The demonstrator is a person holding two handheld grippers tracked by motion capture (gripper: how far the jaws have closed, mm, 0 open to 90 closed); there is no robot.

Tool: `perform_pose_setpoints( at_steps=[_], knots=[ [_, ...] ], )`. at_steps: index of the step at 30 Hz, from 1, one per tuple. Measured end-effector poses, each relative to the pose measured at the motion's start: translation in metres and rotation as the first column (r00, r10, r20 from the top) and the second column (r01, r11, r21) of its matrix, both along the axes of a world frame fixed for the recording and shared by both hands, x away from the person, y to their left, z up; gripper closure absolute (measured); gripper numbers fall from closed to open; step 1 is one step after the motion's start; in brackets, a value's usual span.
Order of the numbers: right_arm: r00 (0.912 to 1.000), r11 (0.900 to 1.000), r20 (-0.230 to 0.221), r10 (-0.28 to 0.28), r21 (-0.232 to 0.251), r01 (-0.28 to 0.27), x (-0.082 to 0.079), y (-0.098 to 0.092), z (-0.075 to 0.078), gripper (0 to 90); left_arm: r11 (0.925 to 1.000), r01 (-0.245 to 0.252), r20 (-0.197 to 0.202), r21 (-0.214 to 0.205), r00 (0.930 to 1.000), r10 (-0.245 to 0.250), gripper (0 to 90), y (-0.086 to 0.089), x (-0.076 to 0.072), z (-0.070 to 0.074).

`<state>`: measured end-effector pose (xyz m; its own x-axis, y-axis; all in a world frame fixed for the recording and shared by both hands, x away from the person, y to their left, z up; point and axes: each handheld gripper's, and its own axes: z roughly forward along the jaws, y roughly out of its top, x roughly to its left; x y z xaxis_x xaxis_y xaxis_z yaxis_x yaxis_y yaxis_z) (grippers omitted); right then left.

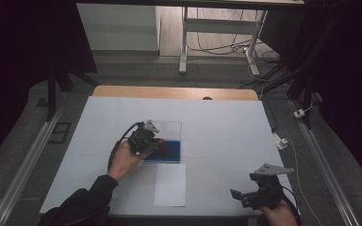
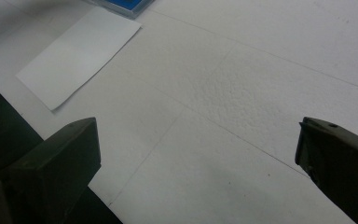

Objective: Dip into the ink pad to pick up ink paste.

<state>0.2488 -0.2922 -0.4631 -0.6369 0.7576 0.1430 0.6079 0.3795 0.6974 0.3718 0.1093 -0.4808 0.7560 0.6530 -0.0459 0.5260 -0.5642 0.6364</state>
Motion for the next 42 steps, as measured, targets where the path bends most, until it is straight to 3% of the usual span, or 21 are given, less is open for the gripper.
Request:
perform_pose_setpoints(
  at_steps=[5, 9, 16, 23, 25, 29, 32, 34, 42],
  knots=[
    [1.0000, 1.0000, 0.006, 0.006, -0.004, -0.006, 0.000, 0.000, 0.000, 0.3, 0.9998, 0.014, -0.026, 0.012, 0.9996, -0.013, 79.8, -0.003, 0.003, -0.008],
    [1.0000, 1.0000, 0.007, 0.005, -0.007, -0.005, 0.000, 0.001, 0.000, 0.3, 0.9989, 0.014, -0.034, 0.045, 0.9993, -0.013, 79.8, -0.008, 0.004, -0.012],
    [1.0000, 0.9999, 0.004, 0.006, -0.011, -0.006, 0.000, 0.001, 0.000, 0.3, 0.9976, 0.001, -0.015, 0.070, 0.9999, 0.000, 80.1, -0.013, 0.000, -0.014],
    [1.0000, 0.9997, -0.002, 0.009, -0.024, -0.009, 0.000, 0.003, 0.000, 0.3, 0.9978, -0.011, -0.010, 0.065, 0.9999, 0.012, 80.2, -0.013, -0.002, -0.016],
    [1.0000, 0.9997, -0.002, 0.009, -0.024, -0.009, 0.000, 0.003, 0.000, 0.3, 0.9987, -0.018, -0.027, 0.048, 0.9995, 0.019, 80.3, -0.011, 0.000, -0.016],
    [0.9999, 0.9996, -0.005, 0.009, -0.025, -0.009, 0.000, 0.003, -0.001, 0.3, 0.9990, -0.033, -0.091, -0.031, 0.9954, 0.030, 80.3, -0.001, 0.007, -0.019],
    [0.9999, 0.9996, -0.004, 0.010, -0.025, -0.010, 0.000, 0.003, -0.001, 0.3, 0.9972, -0.037, -0.113, -0.064, 0.9931, 0.030, 80.3, 0.003, 0.009, -0.021],
    [0.9999, 0.9997, -0.007, 0.009, -0.024, -0.010, 0.001, 0.003, -0.001, 0.3, 0.9980, -0.034, -0.103, -0.052, 0.9943, 0.029, 80.3, 0.002, 0.008, -0.020],
    [0.9999, 0.9995, -0.008, 0.015, -0.026, -0.016, 0.001, 0.003, -0.001, 0.4, 0.9973, -0.030, -0.003, 0.067, 0.9995, 0.031, 80.3, -0.014, -0.005, -0.017]
  ],
)
